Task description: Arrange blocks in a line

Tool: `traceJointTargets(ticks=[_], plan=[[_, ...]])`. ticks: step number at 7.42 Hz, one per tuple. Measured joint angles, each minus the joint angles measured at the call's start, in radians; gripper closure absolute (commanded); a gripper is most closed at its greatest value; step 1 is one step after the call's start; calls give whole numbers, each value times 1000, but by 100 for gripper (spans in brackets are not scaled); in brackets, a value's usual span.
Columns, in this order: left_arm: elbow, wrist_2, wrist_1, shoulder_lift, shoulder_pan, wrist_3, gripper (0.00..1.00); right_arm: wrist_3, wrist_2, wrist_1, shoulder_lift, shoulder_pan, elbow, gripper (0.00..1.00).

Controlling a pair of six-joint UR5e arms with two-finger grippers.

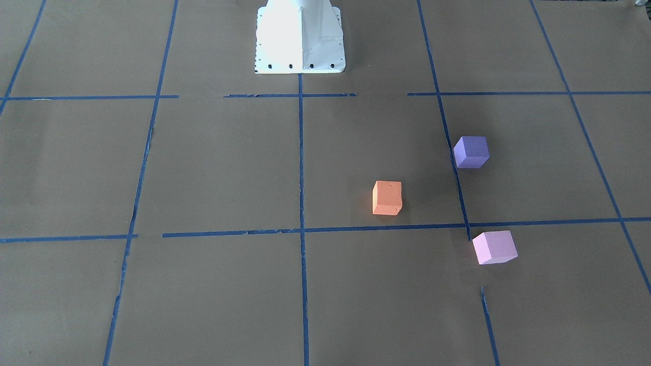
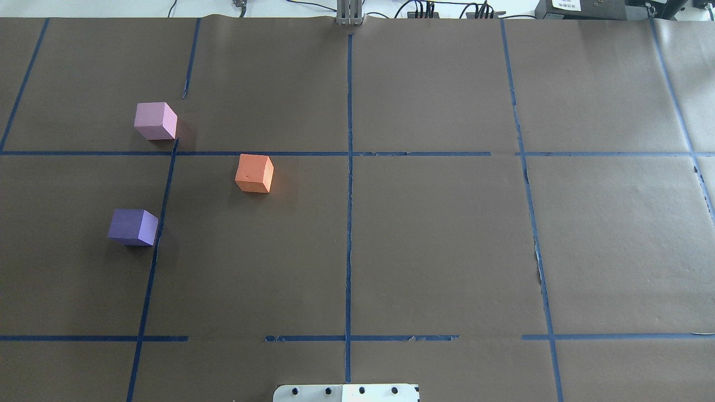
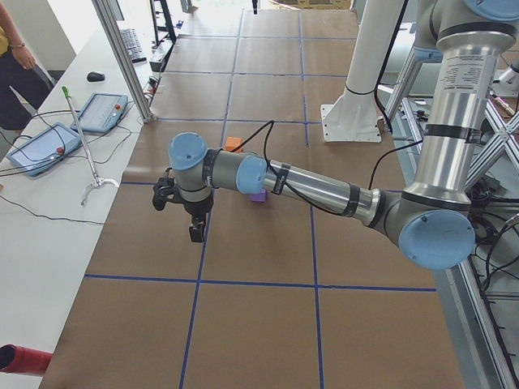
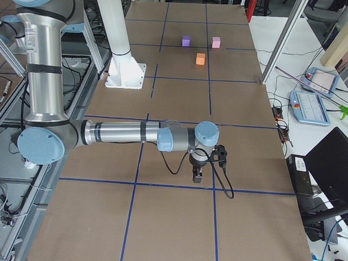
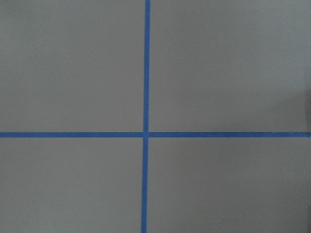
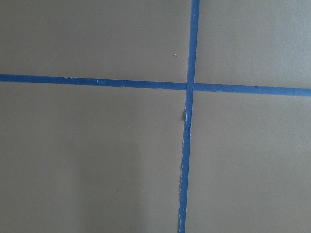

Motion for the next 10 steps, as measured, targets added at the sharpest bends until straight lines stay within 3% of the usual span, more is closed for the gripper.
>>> traceJointTargets(ticks=[2, 5, 7, 10], plan=[[10, 5, -9, -136, 180, -175, 0, 0, 0, -1, 0, 0, 0, 0], [47, 94, -118, -299, 425, -456, 0, 0, 0, -1, 0, 0, 0, 0], [120, 204, -198, -383, 541, -587, 0, 0, 0, 0, 0, 0, 0, 0], [194, 316, -206, -476, 647, -755, 0, 1, 0, 0, 0, 0, 0, 0]])
